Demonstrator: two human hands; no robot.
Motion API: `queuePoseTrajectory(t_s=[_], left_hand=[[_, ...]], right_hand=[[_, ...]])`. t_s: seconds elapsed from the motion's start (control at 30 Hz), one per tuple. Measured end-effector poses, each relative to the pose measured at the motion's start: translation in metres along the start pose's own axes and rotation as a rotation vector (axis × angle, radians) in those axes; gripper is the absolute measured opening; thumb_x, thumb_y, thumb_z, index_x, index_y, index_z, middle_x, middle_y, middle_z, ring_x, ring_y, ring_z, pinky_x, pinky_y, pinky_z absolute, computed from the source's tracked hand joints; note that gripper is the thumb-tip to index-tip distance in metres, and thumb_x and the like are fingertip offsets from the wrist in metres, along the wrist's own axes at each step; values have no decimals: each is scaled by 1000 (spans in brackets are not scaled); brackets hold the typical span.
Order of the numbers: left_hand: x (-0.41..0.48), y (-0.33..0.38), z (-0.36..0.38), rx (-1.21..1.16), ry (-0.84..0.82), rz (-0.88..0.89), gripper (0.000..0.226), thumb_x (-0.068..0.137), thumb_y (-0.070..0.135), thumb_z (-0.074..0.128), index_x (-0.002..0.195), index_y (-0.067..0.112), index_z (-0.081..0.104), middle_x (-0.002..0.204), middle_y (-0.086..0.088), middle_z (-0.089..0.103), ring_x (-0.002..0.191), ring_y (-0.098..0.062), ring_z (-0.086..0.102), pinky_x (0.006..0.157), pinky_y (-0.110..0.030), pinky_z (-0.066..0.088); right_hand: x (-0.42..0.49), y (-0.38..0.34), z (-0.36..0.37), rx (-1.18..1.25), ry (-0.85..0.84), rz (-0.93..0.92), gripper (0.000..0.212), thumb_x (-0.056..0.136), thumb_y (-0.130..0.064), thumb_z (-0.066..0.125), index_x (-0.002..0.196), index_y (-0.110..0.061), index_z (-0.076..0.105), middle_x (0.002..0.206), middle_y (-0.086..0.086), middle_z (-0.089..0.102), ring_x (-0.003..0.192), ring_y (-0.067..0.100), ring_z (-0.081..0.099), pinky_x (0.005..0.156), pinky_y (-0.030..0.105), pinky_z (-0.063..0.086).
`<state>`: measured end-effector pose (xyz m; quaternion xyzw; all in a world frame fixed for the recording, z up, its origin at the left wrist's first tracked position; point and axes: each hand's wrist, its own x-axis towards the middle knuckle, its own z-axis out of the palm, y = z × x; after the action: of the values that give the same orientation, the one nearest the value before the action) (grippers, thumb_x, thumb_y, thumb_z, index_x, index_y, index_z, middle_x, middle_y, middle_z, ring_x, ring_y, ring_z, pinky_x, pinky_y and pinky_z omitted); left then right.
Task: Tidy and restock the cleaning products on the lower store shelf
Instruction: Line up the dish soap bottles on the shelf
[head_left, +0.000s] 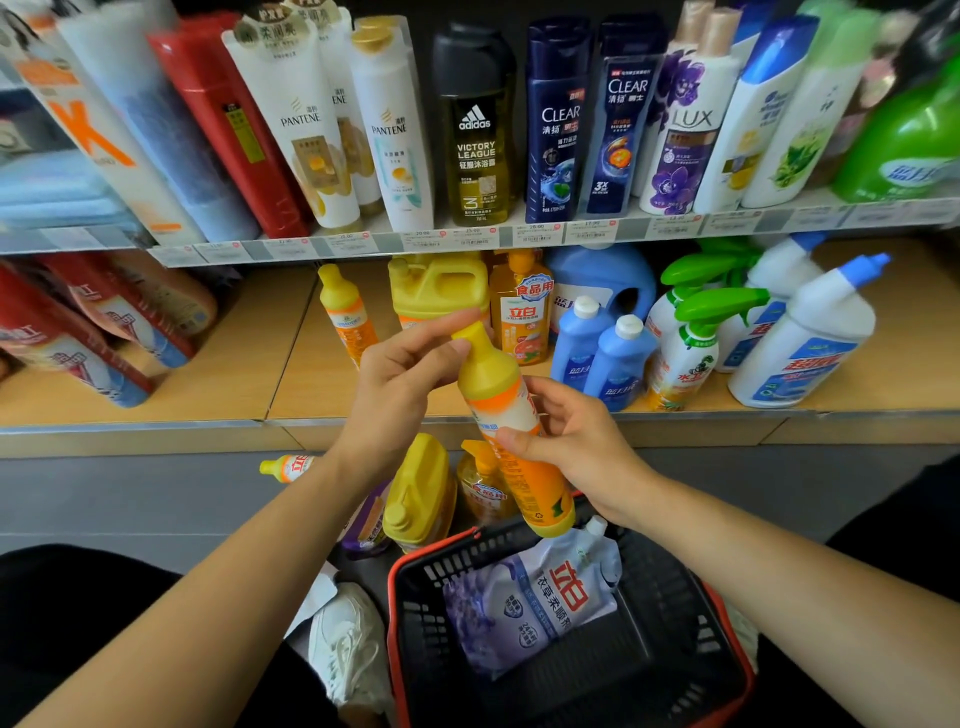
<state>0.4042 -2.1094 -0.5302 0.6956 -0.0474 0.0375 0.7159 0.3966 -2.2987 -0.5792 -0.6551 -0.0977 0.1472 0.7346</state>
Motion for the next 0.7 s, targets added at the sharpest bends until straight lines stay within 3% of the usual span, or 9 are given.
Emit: queuePoseTrajectory(t_s=[0.1, 0.27, 0.4, 0.53, 0.7], left_hand=[[-1, 4, 1, -31, 39, -5, 35, 93, 28, 59, 120, 11, 71, 112, -4, 77, 106, -18, 71, 82, -29, 58], [-2, 4, -1, 5, 44, 25, 34, 89, 24, 63, 121, 13, 70, 113, -11, 76, 108, -26, 70, 89, -41, 58], [-3, 5, -2, 32, -4, 68, 41, 87, 15, 68, 127, 12, 67, 110, -32, 69, 103, -30, 65, 88, -47, 57], [-4, 6, -1, 5, 64, 50, 32, 88, 22, 65, 119, 16, 71, 106, -2, 78, 103, -21, 71, 84, -35, 61], [-1, 4, -1, -17, 95, 32, 35, 92, 25, 60, 122, 10, 70, 110, -8, 76, 102, -20, 72, 78, -29, 60]], right_hand=[[-1, 0, 2, 7, -15, 17, 45, 77, -13, 82, 109, -42, 70, 114, 3, 73, 108, 22, 68, 93, 38, 57], [-1, 1, 2, 18, -31, 32, 47, 73, -24, 82, 116, -36, 68, 116, 2, 73, 110, 22, 68, 95, 39, 56], [-1, -2, 1, 47, -61, 31, 42, 75, -27, 80, 113, -37, 70, 116, 0, 73, 110, 18, 68, 88, 28, 57], [0, -1, 0, 46, -76, 45, 46, 74, -28, 80, 118, -31, 68, 117, 0, 73, 110, 18, 68, 88, 28, 56], [1, 1, 0, 41, -67, 55, 47, 74, -27, 79, 119, -26, 67, 115, 2, 73, 110, 22, 68, 92, 33, 57]])
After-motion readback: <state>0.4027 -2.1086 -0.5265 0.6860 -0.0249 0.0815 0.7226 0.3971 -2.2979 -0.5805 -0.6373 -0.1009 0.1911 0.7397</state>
